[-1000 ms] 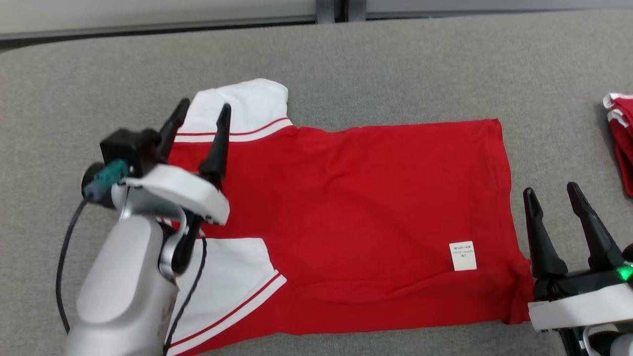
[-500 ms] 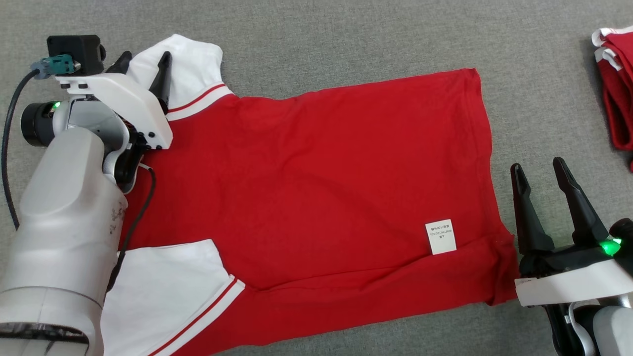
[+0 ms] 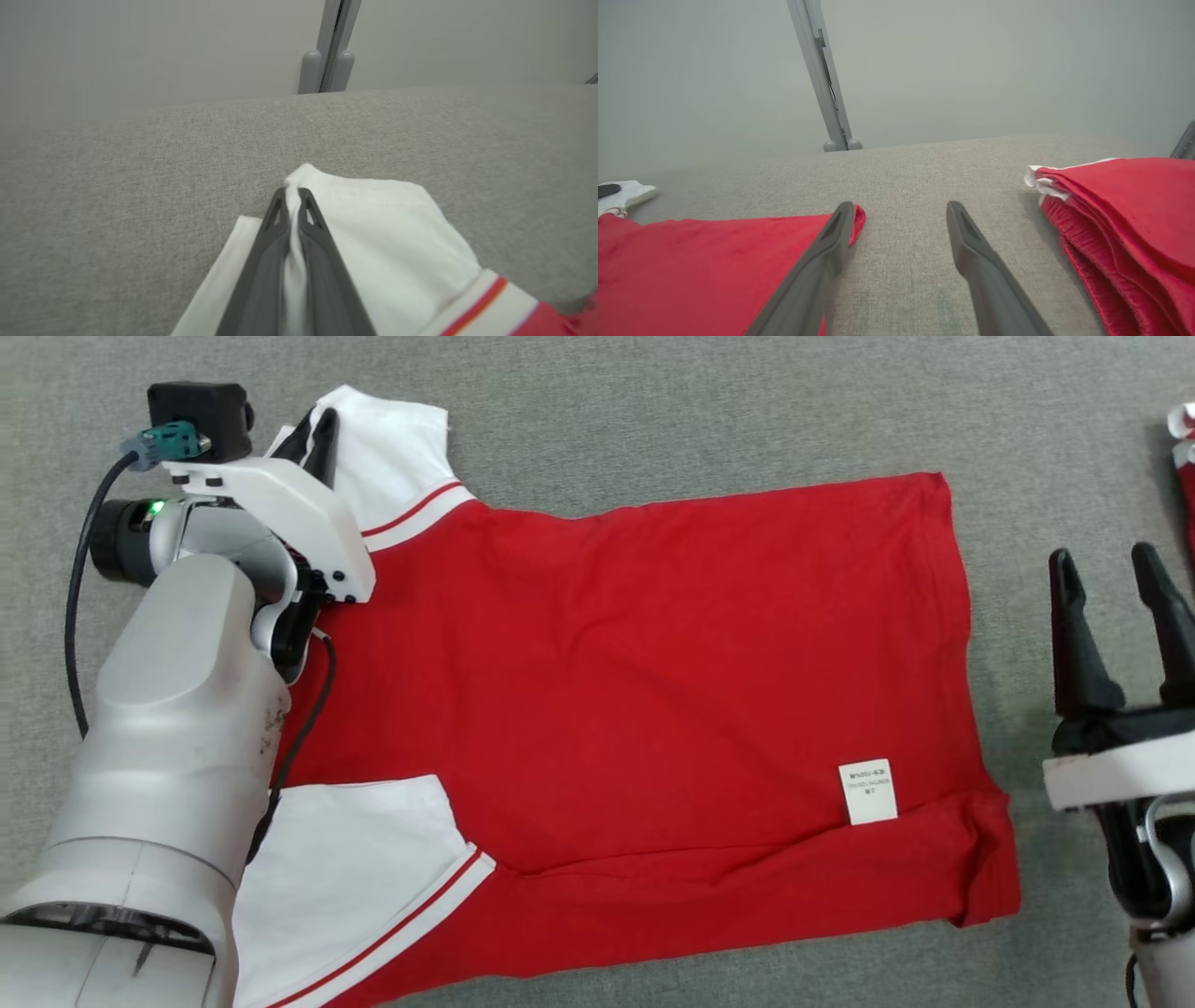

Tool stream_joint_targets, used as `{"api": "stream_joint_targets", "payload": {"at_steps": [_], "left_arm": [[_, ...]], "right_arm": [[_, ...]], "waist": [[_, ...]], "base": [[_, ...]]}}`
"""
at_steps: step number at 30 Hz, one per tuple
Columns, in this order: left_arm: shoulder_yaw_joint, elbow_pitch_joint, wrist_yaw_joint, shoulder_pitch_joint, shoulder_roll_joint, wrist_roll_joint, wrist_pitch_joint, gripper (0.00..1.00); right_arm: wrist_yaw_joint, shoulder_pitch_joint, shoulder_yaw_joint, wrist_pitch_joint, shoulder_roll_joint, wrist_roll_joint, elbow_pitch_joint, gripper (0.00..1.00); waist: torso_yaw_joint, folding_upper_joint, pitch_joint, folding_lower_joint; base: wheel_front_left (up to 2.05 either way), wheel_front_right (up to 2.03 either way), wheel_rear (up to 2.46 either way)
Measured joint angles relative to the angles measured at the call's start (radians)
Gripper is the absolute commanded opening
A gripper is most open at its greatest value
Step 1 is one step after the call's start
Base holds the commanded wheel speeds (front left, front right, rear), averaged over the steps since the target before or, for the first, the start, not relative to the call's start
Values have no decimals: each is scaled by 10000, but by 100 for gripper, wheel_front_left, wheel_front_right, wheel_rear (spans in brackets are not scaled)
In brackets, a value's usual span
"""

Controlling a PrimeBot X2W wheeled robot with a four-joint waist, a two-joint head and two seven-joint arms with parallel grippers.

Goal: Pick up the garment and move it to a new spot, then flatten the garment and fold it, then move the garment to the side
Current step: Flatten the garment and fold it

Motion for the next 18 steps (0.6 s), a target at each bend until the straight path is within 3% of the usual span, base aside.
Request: {"api": "stream_joint_targets", "payload": {"at_steps": [8, 14, 15, 16, 17, 18], "left_arm": [[-472, -81, -25, -330, -481, -255, -936, 0], [-978, -543, -27, -307, -640, -662, -1417, 0], [-1026, -637, -27, -282, -642, -717, -1480, 0], [-1072, -727, -27, -258, -646, -792, -1540, 0], [-1103, -828, -27, -225, -648, -803, -1601, 0], [-1106, -924, -27, -175, -654, -817, -1662, 0]], "right_arm": [[0, -2309, 1058, 500, -865, 773, 1965, 100], [0, -2905, 1973, 1319, -1536, 1342, 3386, 100], [0, -2968, 2080, 1361, -1638, 1482, 3434, 87], [0, -3054, 2201, 1480, -1762, 1555, 3492, 49], [0, -3113, 2278, 1586, -1866, 1668, 3517, 34], [0, -3131, 2364, 1670, -1941, 1810, 3517, 0]], "waist": [[737, 0, 184, 0], [1250, 0, 283, 0], [1304, 0, 291, 0], [1342, 0, 293, 0], [1370, 0, 289, 0], [1388, 0, 276, 0]], "base": [[0, 0, 0], [0, 0, 0], [0, 0, 0], [0, 0, 0], [0, 0, 0], [0, 0, 0]]}}
